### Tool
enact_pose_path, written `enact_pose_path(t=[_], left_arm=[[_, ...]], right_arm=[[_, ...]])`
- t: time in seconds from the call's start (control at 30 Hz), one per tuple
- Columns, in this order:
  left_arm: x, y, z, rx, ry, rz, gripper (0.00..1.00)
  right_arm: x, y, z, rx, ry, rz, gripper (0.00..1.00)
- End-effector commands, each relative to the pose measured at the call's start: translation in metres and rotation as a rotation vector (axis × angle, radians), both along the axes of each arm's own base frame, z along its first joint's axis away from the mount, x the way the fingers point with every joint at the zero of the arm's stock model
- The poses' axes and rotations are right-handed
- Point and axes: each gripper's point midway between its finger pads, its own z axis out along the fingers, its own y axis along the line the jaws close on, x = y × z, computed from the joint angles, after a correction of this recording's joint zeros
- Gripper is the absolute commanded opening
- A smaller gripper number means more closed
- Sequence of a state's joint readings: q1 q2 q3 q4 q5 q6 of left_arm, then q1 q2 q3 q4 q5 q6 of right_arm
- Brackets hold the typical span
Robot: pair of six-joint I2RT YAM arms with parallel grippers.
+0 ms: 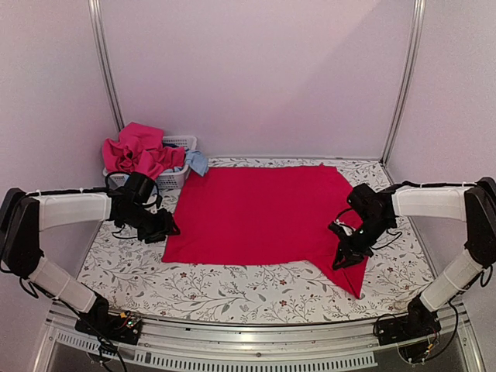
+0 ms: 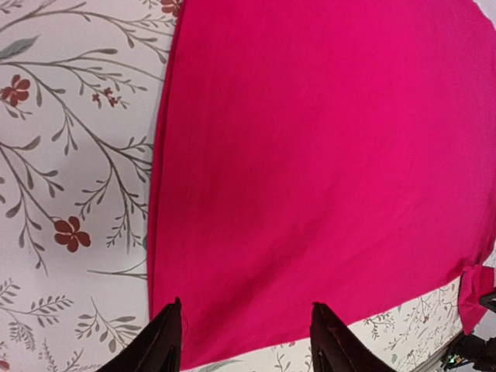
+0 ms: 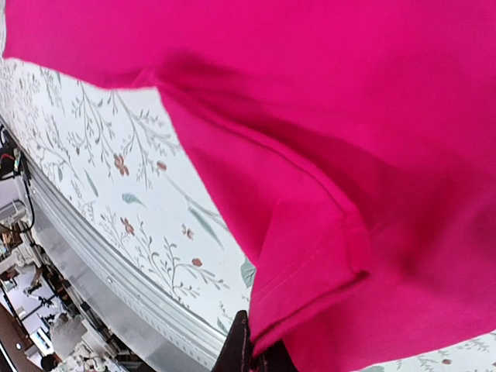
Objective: Fold and stack the mixed laundry pile
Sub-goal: Adjust the flattened T-shirt at the center of the board.
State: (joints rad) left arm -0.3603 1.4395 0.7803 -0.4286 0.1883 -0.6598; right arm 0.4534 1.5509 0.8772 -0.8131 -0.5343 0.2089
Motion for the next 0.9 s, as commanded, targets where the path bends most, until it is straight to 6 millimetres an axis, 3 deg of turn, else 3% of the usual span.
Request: enact_pose_path(t=[0.0, 0.17, 0.23, 0.27, 0.4, 0.5, 0.57, 0.7, 0.87], left_arm=[[-0.016, 0.004, -0.003, 0.009, 0.036, 0.027, 0.55], [-0.027, 0.006, -0.004, -0.015, 0.053, 0.056, 0.56], [-0.029, 0.007, -0.004, -0.020, 0.060, 0.064, 0.56], [-0.030, 0.007, -0.004, -0.020, 0.062, 0.066, 0.56], [-0.034, 0.008, -0.004, -0.036, 0.070, 0.084, 0.57], [-0.037, 0.009, -0.006, -0.052, 0.080, 0.107, 0.57], [-0.037, 0.009, -0.004, -0.076, 0.077, 0.129, 0.57], [-0.033, 0.010, -0.001, -0.114, 0.059, 0.171, 0.57], [-0.030, 0.017, -0.007, -0.100, 0.074, 0.230, 0.55]], right_arm=[[-0.034, 0.011, 0.006, -0.008, 0.043, 0.068, 0.05], [-0.069, 0.036, 0.002, 0.014, 0.089, 0.224, 0.08], [-0.081, 0.044, 0.003, 0.023, 0.104, 0.279, 0.20], [-0.084, 0.045, 0.004, 0.027, 0.111, 0.291, 0.34], [-0.082, 0.046, 0.018, 0.053, 0.078, 0.277, 0.56], [-0.072, 0.033, 0.023, 0.055, 0.056, 0.151, 0.53], [-0.058, 0.017, 0.025, 0.061, 0.057, -0.009, 0.45], [-0.026, -0.021, 0.033, 0.088, 0.025, -0.319, 0.42], [-0.022, -0.054, 0.022, -0.054, -0.001, -0.469, 0.36]])
